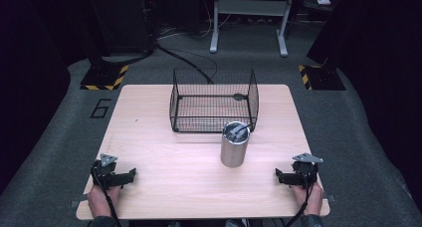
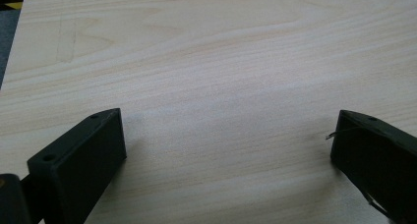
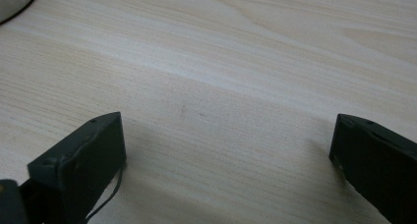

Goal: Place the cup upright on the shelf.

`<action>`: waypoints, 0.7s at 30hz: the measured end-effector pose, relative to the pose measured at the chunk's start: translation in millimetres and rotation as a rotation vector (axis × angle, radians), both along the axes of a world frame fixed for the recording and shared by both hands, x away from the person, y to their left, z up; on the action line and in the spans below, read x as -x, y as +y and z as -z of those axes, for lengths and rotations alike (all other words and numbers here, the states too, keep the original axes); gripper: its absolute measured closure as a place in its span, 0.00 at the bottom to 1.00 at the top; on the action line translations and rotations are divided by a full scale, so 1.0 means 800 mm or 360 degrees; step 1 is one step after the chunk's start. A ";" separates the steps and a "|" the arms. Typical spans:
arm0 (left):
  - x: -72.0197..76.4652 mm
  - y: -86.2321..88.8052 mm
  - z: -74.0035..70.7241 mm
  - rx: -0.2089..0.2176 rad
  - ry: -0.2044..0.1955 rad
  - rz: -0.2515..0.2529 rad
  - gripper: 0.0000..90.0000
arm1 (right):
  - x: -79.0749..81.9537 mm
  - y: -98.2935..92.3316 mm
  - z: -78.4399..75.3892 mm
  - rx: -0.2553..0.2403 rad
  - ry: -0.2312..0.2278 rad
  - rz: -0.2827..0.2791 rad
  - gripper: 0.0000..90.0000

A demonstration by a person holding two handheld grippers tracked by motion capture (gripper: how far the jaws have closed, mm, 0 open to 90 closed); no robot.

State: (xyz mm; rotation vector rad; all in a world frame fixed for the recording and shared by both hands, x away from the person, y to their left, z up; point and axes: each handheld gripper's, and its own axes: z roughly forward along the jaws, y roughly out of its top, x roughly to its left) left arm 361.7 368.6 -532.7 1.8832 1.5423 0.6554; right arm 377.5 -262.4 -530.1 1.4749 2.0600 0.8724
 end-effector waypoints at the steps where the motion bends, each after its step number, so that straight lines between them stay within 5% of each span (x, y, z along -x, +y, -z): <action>1: 0.000 0.000 0.000 0.0000 0.0000 0.0000 0.00 | 0.000 0.000 0.000 0.0000 0.0000 0.0000 0.00; 18: 0.000 0.000 0.000 -0.0012 -0.0012 0.0000 0.00 | -0.001 0.005 -0.004 0.0016 0.0027 0.0068 0.00; 21: 0.000 0.000 0.000 -0.0012 -0.0011 0.0001 0.00 | 0.000 0.009 -0.008 -0.0047 0.0014 0.0067 0.00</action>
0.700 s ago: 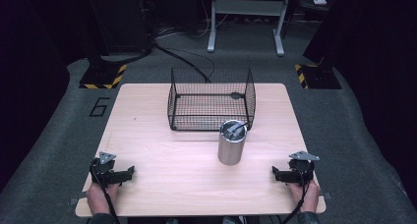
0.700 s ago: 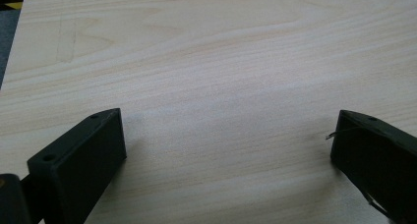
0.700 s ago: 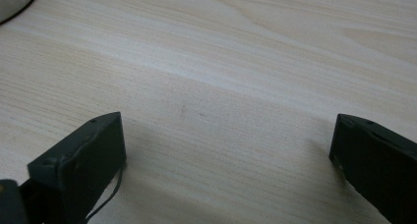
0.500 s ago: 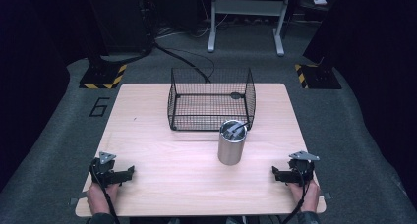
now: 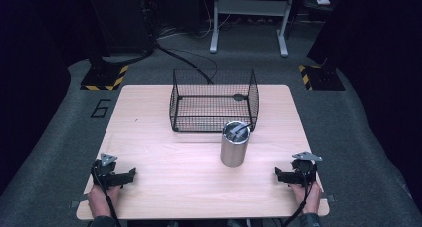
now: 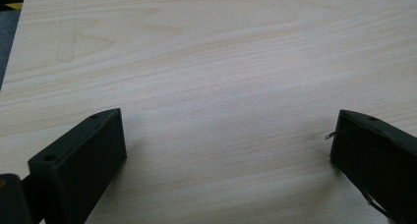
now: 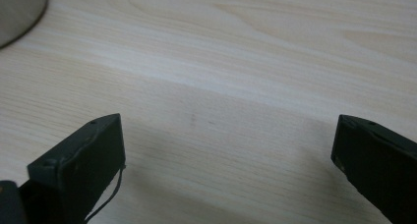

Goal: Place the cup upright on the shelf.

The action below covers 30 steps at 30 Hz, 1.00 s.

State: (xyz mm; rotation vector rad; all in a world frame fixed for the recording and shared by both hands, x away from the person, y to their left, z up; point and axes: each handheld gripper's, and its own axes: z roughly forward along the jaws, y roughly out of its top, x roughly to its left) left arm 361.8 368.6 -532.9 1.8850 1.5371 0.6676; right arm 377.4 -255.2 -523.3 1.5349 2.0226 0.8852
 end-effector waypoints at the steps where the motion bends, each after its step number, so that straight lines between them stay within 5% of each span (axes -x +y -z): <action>1: 0.000 0.000 0.000 0.0003 -0.0002 -0.0002 0.00 | 0.002 0.002 -0.003 0.0002 0.0001 -0.0010 0.00; 14: 0.000 -0.001 0.000 0.0010 -0.0008 -0.0010 0.00 | 0.015 0.038 -0.045 -0.0137 -0.0101 -0.0189 0.00; 30: 0.000 -0.001 0.000 0.0012 -0.0009 -0.0011 0.00 | 0.011 0.097 -0.099 -0.0172 -0.0182 -0.0470 0.00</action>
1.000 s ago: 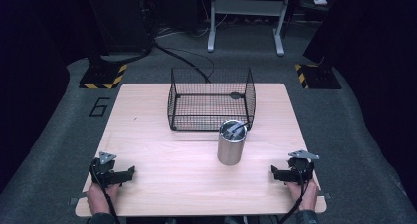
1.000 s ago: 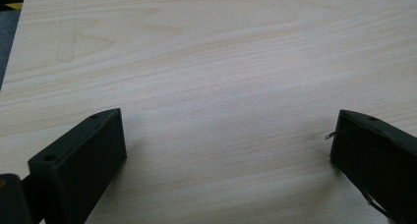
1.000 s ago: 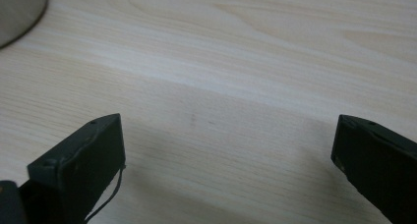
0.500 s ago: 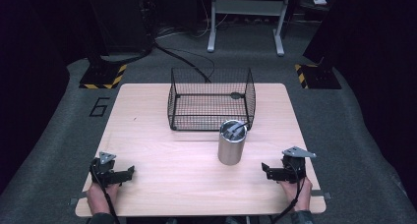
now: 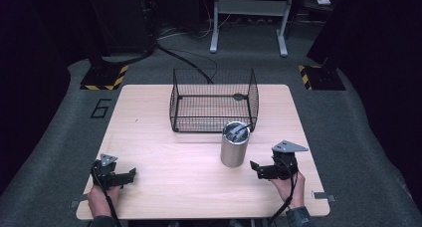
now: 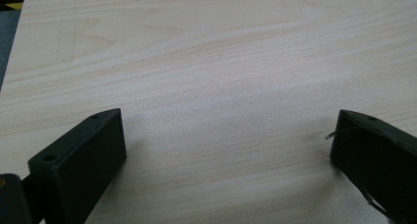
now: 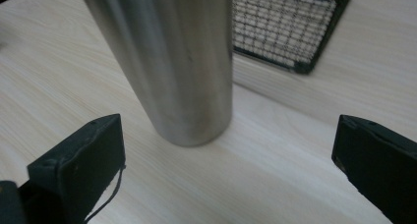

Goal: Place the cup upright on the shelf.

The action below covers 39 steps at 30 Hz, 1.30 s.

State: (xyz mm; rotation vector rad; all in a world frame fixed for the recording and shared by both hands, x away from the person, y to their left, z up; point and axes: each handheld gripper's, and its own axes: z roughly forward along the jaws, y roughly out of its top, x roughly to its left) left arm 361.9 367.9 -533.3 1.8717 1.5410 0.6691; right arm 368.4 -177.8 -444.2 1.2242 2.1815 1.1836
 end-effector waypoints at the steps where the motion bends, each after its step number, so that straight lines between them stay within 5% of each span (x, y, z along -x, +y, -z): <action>1: 0.000 0.000 0.000 -0.0007 0.0005 0.0006 0.00 | -0.001 0.005 -0.004 -0.0009 -0.0019 -0.0017 0.00; 7: 0.000 0.000 0.000 0.0000 0.0000 0.0000 0.00 | -0.015 0.036 -0.020 -0.0066 -0.0059 -0.0117 0.00; 15: 0.000 0.001 0.000 -0.0012 0.0009 0.0010 0.00 | -0.038 0.062 -0.017 -0.0073 -0.0077 -0.0158 0.00; 39: 0.000 0.000 0.000 0.0000 0.0000 0.0000 0.00 | -0.074 0.094 -0.009 -0.0107 -0.0184 -0.0128 0.00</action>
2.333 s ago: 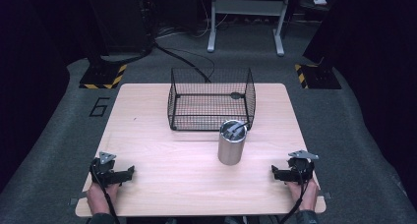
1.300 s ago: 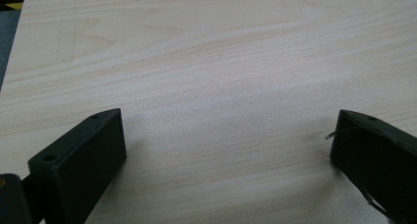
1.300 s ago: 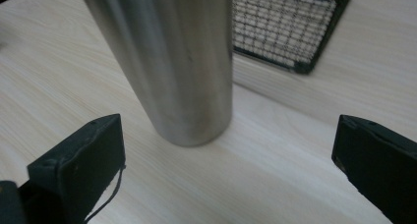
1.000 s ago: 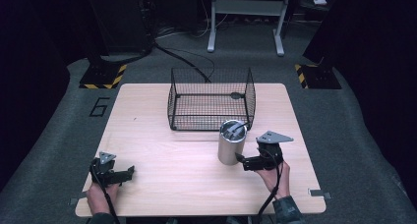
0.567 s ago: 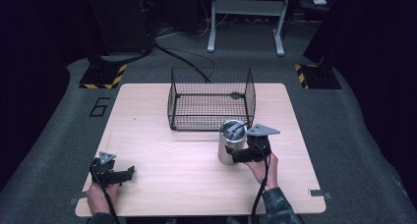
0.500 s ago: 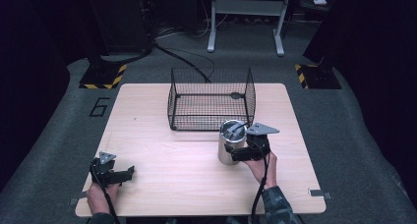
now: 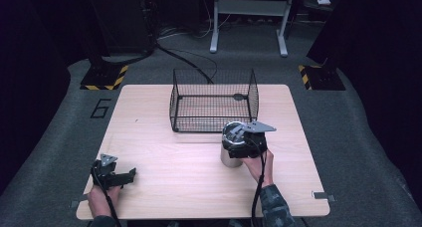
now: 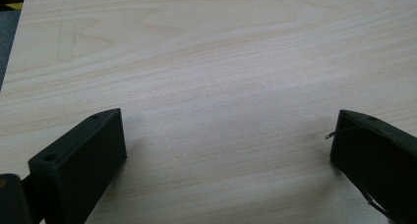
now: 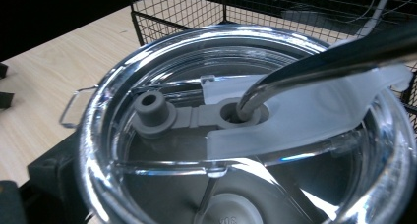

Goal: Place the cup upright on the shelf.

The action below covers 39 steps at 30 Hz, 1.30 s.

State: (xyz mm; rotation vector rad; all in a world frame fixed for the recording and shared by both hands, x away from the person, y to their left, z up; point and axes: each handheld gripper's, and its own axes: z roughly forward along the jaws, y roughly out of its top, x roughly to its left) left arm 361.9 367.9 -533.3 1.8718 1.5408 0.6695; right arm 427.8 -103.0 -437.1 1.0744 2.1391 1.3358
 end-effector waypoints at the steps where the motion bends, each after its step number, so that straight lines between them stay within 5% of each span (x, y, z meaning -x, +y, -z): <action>1: 0.000 0.000 0.000 0.0000 0.0000 0.0000 0.00 | 0.000 0.000 0.000 0.0000 0.0000 0.0000 0.00; 23: 0.000 0.000 0.000 0.0002 0.0001 0.0000 0.00 | 0.000 0.001 -0.003 0.0012 -0.0024 0.0031 0.04; 39: 0.000 0.000 0.000 0.0002 0.0001 0.0001 0.00 | 0.003 -0.002 -0.023 0.0020 -0.0025 -0.0003 0.04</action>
